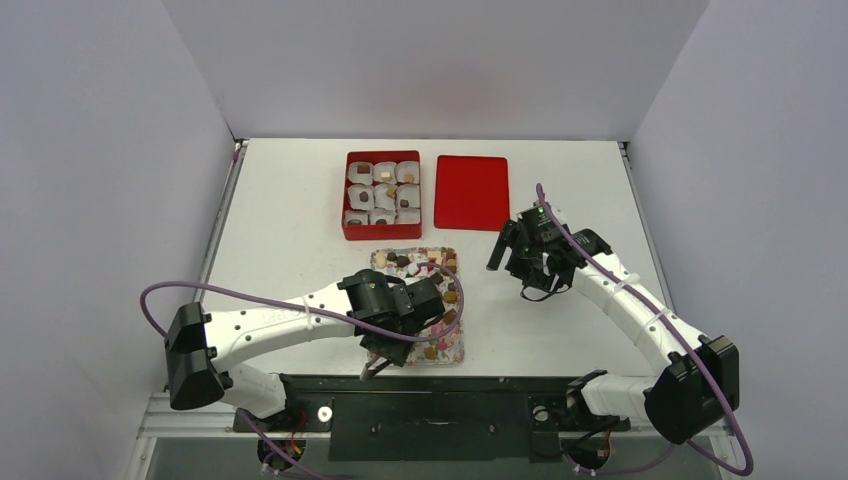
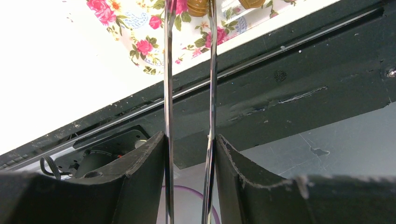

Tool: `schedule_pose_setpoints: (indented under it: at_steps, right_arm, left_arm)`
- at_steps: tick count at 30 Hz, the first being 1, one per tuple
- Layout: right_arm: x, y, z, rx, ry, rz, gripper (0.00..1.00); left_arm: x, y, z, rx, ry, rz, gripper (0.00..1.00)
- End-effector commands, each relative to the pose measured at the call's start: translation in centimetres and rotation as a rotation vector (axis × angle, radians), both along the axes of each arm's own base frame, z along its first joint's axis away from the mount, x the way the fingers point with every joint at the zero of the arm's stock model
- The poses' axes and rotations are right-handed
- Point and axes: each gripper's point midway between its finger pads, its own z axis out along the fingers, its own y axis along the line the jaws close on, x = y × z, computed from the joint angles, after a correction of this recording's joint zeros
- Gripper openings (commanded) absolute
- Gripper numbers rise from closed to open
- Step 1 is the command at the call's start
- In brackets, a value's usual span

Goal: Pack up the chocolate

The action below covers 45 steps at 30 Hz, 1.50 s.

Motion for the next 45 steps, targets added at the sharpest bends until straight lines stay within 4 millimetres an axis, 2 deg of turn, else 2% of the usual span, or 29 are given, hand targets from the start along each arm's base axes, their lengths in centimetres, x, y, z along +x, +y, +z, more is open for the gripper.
schedule_pose_setpoints:
  at_steps: [1, 12, 34, 45]
  right_arm:
    - [0.8, 0.2, 1.1, 0.0, -0.051, -0.001, 0.8]
    - [0.6, 0.0, 1.1, -0.001, -0.054, -0.003, 0.8]
    - [0.5, 0.0, 1.1, 0.0, -0.053, -0.004, 0.8]
    - [0.7, 0.1, 1.3, 0.0, -0.056, -0.003, 0.8]
  left_arm:
    - [0.5, -0.7, 1.3, -0.034, -0.019, -0.008, 0.38]
    - [0.2, -0.4, 2.0, -0.037, -0.011, -0.017, 0.37]
    - [0.0, -0.5, 1.0, -0.037, 0.005, -0.015, 0.32]
    - [1.1, -0.5, 2.5, -0.039, -0.044, -0.008, 0.28]
